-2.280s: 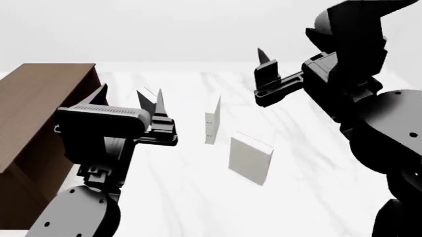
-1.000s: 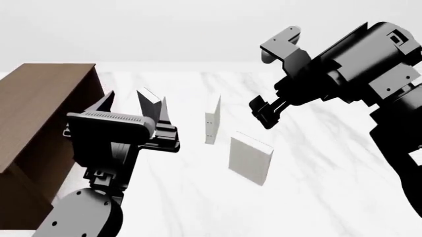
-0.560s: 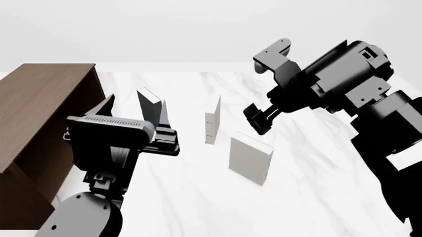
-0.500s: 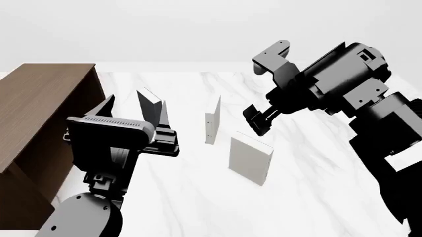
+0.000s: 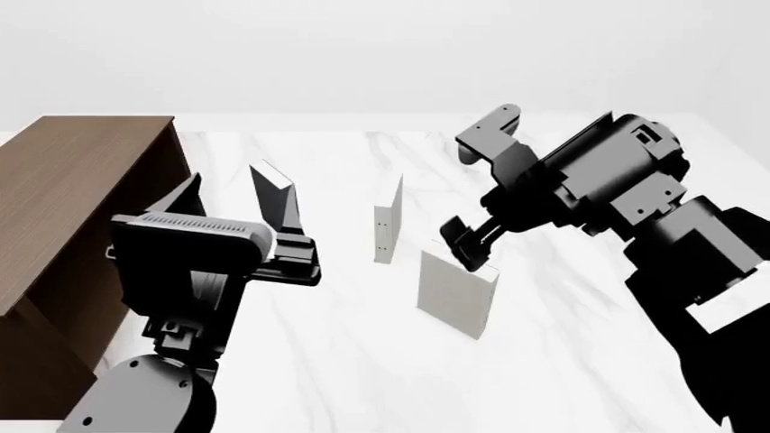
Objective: Pick up the book on the right and place it under the cabinet shelf.
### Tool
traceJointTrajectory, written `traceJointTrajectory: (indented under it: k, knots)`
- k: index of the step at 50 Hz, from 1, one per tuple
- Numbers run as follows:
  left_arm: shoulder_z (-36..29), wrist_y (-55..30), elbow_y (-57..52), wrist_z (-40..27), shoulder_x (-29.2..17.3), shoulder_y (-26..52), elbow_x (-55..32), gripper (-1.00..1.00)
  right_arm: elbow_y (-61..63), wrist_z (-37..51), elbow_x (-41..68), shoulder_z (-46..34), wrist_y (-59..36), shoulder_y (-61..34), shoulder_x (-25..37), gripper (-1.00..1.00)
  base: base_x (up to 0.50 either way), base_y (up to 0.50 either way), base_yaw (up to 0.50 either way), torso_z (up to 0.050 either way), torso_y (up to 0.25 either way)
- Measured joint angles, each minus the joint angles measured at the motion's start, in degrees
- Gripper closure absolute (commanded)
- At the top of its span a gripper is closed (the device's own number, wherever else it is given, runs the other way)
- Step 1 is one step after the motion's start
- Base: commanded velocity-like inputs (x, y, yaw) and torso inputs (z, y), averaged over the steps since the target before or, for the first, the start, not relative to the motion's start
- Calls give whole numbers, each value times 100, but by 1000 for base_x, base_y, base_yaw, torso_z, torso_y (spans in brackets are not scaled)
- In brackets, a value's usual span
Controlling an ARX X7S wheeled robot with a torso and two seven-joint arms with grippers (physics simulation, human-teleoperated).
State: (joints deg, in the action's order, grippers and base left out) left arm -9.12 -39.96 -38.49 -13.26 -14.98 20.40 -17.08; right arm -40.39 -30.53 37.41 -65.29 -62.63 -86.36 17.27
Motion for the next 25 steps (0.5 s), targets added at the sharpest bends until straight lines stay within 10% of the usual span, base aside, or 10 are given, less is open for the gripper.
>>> traceJointTrajectory:
  k: [25]
  knots:
    - [-38, 61, 40, -35, -55, -2, -74, -100, -671, -44, -185, -101, 514, 276, -248, -100, 0, 0, 0, 0, 0]
